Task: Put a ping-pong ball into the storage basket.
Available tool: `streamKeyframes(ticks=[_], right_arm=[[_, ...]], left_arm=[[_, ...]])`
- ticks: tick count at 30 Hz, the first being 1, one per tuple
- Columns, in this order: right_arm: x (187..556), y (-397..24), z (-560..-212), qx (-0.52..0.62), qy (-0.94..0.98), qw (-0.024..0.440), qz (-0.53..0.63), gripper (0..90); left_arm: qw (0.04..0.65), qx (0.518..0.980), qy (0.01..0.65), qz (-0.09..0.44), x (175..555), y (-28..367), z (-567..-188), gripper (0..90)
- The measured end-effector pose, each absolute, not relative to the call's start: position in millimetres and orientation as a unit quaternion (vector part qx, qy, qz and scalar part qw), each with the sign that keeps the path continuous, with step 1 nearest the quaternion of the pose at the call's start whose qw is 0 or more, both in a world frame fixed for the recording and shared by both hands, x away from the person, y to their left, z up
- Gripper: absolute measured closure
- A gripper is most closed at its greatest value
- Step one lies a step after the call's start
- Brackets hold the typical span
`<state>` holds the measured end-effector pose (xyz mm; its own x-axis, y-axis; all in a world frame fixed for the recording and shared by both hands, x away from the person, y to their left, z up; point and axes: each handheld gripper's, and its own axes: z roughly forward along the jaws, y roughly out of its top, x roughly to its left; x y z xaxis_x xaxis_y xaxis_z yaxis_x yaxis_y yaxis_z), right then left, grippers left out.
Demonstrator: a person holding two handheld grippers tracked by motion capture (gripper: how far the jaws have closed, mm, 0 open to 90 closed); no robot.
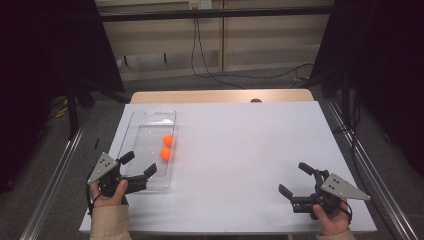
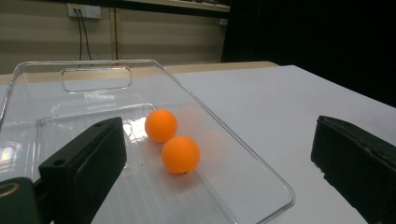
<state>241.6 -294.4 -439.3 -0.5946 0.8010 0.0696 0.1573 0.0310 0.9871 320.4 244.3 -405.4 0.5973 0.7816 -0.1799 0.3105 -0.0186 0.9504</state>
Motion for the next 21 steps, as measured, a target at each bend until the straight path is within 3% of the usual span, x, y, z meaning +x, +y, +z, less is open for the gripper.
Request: streamKeyframes(ticks=[21], right_arm=[[241,-294,-439,0.359,0.666,0.271,0.595,0.8]], left_arm=[[0.581,0.679,0.4,0.203,309,247,-415,3.3]])
